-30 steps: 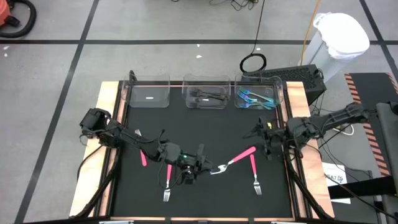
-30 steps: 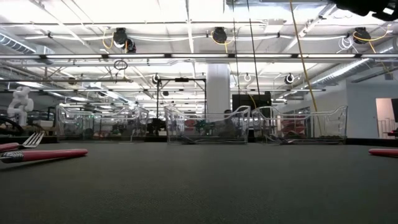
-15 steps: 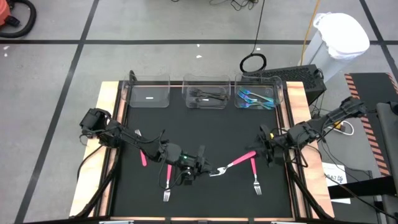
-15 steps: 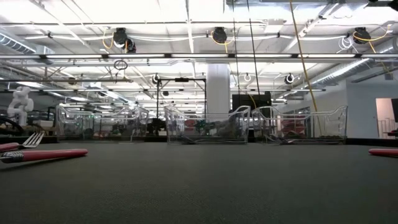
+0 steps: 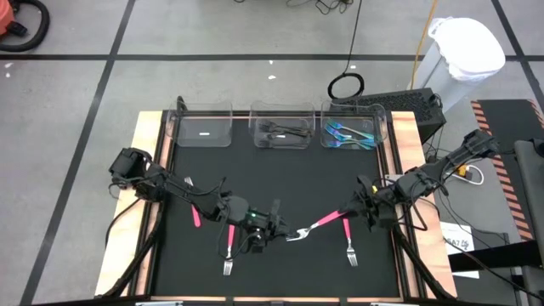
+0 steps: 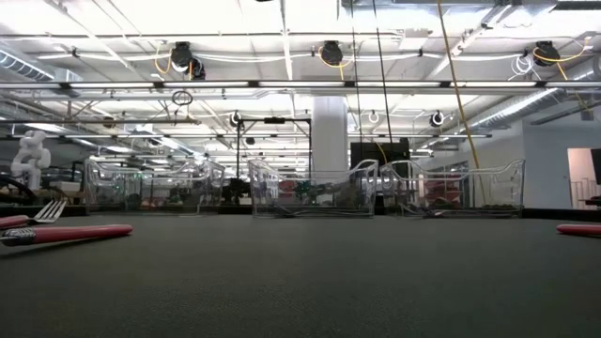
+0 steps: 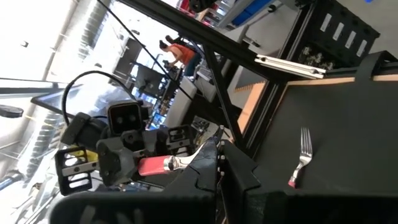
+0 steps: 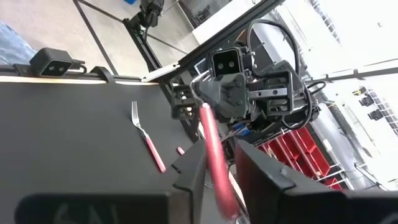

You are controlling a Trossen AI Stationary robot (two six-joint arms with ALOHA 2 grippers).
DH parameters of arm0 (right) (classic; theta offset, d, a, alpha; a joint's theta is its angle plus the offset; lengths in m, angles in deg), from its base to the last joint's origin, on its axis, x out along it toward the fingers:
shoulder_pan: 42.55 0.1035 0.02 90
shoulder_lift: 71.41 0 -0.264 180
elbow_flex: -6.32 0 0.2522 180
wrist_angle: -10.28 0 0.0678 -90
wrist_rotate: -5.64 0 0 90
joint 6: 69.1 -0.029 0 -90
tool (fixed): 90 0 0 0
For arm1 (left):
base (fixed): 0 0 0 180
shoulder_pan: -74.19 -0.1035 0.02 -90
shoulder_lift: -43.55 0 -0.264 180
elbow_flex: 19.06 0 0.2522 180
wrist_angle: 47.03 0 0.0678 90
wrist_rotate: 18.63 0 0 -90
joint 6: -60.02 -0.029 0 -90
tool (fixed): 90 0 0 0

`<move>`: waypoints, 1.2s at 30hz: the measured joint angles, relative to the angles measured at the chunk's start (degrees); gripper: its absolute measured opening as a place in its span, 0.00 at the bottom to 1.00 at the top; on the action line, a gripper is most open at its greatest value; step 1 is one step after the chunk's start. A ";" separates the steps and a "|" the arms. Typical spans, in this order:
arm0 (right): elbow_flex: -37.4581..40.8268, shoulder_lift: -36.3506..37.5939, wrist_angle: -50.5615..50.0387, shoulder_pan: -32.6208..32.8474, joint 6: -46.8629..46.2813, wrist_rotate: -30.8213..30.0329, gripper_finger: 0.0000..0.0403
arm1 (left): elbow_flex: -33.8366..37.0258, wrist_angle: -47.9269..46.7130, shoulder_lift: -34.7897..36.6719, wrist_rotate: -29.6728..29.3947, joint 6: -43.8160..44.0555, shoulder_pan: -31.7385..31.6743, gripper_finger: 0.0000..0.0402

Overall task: Sort silverware by color (type)
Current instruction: Put the pink fork into the left transparent bin

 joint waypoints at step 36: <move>-0.01 0.00 -2.62 0.01 -0.44 0.07 0.15 | 0.00 -0.38 0.00 0.68 0.17 -0.07 0.00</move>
